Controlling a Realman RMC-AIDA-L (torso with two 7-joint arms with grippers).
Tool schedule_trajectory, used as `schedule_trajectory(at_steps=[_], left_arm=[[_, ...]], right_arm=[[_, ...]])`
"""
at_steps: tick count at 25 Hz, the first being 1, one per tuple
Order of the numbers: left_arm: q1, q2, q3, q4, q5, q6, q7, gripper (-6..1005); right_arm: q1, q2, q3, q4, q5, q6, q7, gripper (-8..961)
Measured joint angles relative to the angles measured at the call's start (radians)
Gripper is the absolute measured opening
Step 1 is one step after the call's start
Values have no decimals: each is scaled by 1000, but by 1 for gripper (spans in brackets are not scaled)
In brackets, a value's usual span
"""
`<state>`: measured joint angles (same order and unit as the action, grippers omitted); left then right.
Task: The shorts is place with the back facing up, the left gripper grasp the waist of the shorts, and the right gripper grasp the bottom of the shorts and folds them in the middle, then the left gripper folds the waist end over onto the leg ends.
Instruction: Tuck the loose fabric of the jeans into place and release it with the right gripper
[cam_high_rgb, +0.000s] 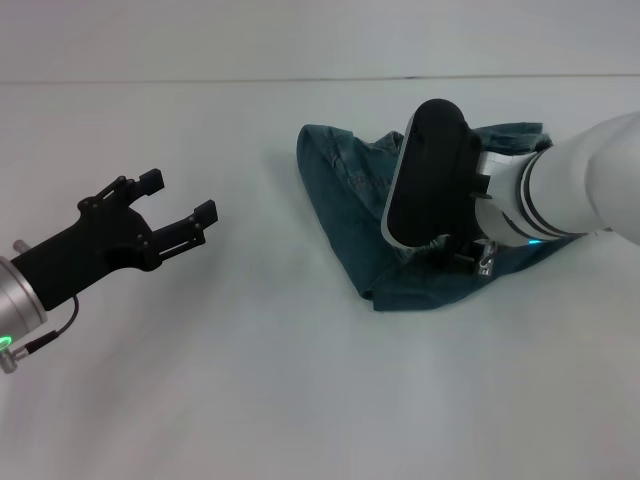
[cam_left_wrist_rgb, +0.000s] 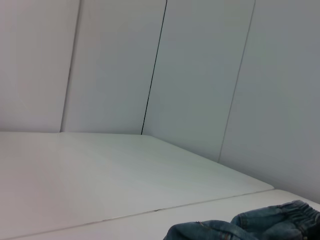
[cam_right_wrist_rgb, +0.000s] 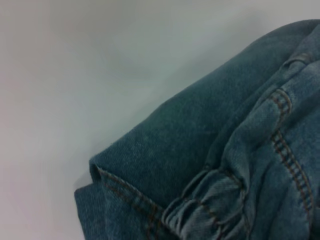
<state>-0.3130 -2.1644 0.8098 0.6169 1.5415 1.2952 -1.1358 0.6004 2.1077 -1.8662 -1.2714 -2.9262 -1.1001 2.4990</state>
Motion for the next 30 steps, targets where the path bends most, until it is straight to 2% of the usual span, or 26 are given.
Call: schedule_trajectory(at_steps=[4,14,20,30], left_arm=[[-1,-1,0,-6,-1,-2,0,937],[-6,0,0,-14,-1,-11,4,936],[-10,0,0,-14,-2,-11,9,936],[-21,3,0,-4,-1,-3,7,935]], right_arm=[[-4,-1,6,-5,3,16,3,694],[-16,-4,42,-38,8,12,24,206],[-29,-9,181,-99,107,-58,10,124],[-92,-15,554,-93,250,-77,-50,115]])
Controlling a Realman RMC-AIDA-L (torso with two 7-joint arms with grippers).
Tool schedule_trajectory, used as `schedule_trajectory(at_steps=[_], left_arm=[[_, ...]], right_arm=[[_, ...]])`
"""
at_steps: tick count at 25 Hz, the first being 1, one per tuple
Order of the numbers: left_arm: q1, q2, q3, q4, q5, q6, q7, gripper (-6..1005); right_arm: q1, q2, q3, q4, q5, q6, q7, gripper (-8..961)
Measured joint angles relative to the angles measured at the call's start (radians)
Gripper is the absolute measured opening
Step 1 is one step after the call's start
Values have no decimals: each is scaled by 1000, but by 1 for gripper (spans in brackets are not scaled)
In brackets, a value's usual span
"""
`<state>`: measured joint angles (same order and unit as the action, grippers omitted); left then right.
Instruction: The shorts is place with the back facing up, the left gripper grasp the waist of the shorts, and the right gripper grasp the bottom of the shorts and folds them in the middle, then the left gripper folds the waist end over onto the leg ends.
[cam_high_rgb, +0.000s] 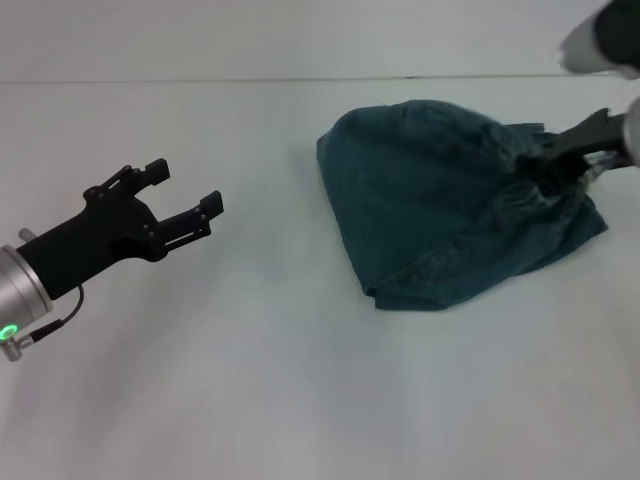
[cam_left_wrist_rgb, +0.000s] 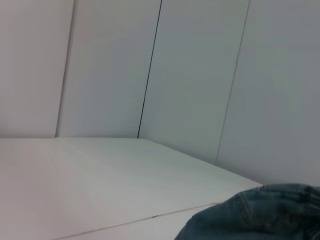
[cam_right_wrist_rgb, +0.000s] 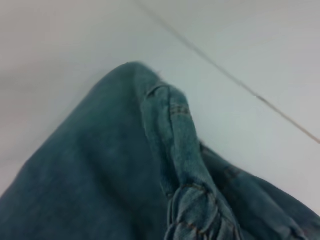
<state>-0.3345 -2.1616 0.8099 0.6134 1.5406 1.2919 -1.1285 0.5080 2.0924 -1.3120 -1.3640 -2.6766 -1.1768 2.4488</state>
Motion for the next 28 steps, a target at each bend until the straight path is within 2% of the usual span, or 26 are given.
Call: schedule_trajectory(at_steps=[4,8,14,21,24,28], left_arm=[[-12,2,3,0,7,-3,-2,935],[-19,2,9,0,7,-4,-2,935],[-21,2,13,0,7,-4,-1,935],[-16,2,9,-4,7,-2,-1,934],[-5,5,1,1,7,16,0,934],[12,19,-38,12,38,102,4,934]], right_arm=[[-23,-2,138,38,103,23,-55,116],[-13,-5,275,121,189,34,-159,116],[6,-10,384,181,224,20,-270,165],[12,-44,471,148,301,-110,-332,435],[-18,-34,523,87,370,-184,-403,516],[-81,-6,596,72,558,-284,-566,623]])
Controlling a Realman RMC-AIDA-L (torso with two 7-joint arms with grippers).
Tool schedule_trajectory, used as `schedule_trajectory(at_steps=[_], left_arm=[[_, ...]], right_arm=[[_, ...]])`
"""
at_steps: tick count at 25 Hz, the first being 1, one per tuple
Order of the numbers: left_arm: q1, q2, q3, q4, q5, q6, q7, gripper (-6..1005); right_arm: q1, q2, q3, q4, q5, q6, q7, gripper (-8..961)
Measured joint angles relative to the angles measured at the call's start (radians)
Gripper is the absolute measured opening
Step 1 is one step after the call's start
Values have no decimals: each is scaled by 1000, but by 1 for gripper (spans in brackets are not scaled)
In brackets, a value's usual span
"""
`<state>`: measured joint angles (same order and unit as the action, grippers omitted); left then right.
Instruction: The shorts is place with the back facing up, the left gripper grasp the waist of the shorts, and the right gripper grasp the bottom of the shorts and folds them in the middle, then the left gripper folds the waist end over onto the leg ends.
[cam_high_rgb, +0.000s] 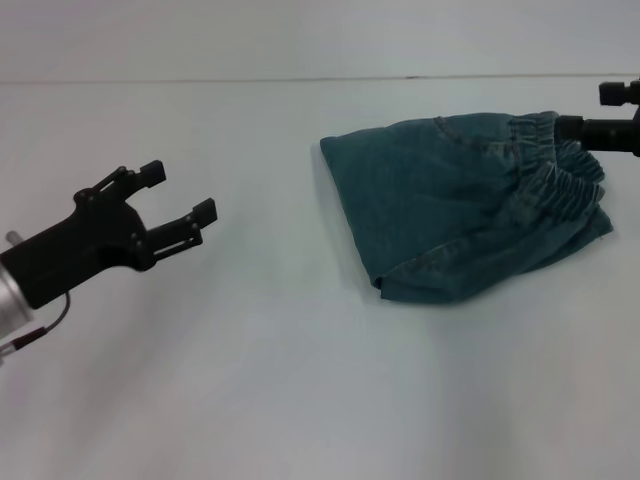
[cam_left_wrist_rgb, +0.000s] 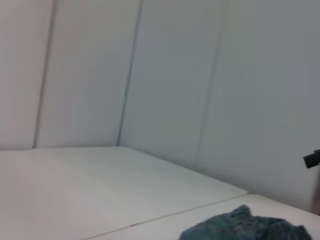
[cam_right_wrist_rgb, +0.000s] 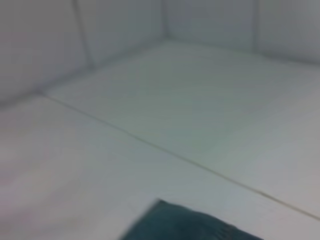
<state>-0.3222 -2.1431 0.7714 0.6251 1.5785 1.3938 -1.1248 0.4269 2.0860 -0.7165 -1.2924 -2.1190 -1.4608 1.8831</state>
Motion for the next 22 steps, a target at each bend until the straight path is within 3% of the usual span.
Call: schedule_trajectory(at_steps=[5,11,16,22], left_arm=[[19,22,-112,25,138,150,8,934],[21,49,-266,27,319,295,10,934],[22,55,-304,20,416,315,12,934],[29,53,-320,5,436,325,25,934]], right_arm=[[-107,7,12,171,259,-84,-241,820],[-172,7,26,499,380,-137,-644,821],[-167,5,27,717,379,-135,-910,821],[-150,7,18,857,374,-133,-1112,821]])
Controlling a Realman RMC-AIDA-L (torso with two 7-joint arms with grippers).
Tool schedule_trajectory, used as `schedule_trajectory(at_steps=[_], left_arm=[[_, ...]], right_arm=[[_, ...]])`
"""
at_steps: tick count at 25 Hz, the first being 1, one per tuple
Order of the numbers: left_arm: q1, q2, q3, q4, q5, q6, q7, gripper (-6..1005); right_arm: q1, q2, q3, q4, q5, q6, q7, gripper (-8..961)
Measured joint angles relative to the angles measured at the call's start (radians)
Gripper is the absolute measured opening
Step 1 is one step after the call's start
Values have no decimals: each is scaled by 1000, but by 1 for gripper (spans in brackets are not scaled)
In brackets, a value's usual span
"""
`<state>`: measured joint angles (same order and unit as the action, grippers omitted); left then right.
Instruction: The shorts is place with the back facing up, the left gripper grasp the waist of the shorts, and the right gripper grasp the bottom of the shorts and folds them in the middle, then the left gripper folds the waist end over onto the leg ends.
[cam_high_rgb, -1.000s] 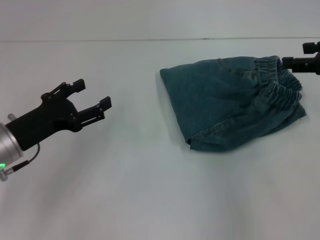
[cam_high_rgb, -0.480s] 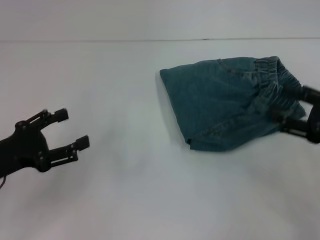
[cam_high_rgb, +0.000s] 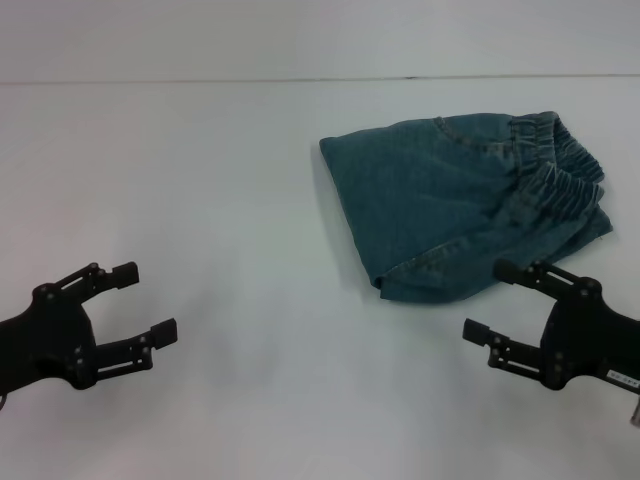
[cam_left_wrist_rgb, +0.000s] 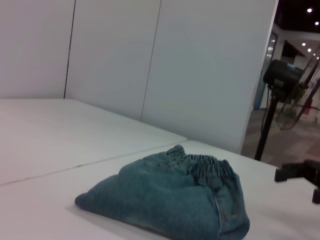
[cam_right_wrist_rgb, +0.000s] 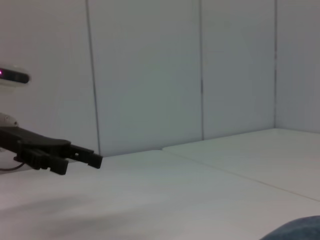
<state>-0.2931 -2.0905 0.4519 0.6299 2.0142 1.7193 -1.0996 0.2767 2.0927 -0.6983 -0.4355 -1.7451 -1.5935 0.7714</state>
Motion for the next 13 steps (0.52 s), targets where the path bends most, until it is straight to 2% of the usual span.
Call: schedule_trajectory(at_steps=[13], left_arm=[[23,-5,-30,-5,0,34,49,934]], right_arm=[[10,-2,-11,62,-11,14,-80,820]])
